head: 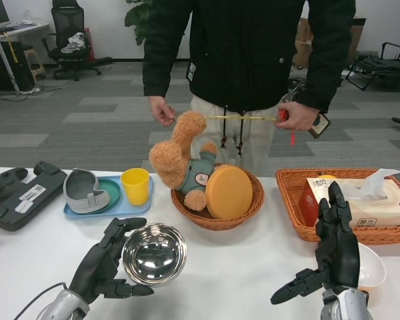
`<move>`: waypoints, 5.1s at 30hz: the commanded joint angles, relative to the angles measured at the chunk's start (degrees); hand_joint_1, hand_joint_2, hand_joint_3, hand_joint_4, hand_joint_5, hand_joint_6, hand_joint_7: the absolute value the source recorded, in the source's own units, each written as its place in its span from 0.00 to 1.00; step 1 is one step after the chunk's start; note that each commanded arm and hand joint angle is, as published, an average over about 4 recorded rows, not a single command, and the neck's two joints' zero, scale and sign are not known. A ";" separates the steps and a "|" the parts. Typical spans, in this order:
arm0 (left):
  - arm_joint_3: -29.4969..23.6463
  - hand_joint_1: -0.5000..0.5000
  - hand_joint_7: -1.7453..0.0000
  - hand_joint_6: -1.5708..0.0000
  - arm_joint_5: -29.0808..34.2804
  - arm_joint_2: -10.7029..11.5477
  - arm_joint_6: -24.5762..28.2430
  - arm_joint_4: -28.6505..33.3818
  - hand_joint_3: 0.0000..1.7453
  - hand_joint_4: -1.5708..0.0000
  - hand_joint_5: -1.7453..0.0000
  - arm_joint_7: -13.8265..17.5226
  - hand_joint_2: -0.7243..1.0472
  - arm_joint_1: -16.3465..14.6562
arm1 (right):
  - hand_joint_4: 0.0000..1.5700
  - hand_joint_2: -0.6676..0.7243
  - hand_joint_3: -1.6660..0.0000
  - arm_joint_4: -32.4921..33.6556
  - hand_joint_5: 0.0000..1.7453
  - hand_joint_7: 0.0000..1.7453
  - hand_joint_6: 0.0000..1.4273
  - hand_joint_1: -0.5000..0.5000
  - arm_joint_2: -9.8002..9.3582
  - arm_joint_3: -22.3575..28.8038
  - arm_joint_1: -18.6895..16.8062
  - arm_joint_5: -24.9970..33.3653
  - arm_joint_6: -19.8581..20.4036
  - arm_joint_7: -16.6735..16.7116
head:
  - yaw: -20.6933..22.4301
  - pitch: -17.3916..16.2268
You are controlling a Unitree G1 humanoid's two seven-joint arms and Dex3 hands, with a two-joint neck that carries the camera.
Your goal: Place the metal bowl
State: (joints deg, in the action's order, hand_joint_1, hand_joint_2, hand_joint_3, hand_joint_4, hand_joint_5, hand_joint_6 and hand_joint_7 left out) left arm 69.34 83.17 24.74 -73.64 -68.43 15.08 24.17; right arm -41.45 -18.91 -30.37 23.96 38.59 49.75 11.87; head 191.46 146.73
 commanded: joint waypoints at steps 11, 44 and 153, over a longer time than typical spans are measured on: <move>1.19 0.00 0.04 0.72 0.06 -2.72 7.55 -5.73 0.05 0.98 0.00 -0.14 1.00 2.48 | 0.05 0.86 1.00 0.23 0.00 0.04 0.00 0.04 0.02 -0.13 -0.85 0.36 0.26 0.19 | 0.32 -0.75; 7.39 0.00 0.23 0.91 0.15 -3.60 20.51 -8.48 0.05 1.00 0.03 -1.72 1.00 2.24 | 0.05 0.86 1.00 0.40 0.00 0.04 0.00 0.04 0.10 -0.13 -1.20 0.43 0.26 0.17 | 0.86 -2.05; -71.45 0.00 1.00 1.00 -48.19 -5.84 31.80 42.24 0.05 1.00 1.00 1.09 0.20 -11.42 | 0.04 0.84 1.00 3.72 0.00 0.04 0.00 0.04 -0.34 0.57 2.05 0.78 0.26 0.08 | -3.64 4.95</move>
State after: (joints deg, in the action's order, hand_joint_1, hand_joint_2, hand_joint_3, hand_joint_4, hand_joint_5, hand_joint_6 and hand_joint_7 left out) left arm -1.50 35.31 19.02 -42.09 -26.56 16.22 13.23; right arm -38.23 -18.71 -30.35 24.96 39.47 49.79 11.83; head 187.83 151.68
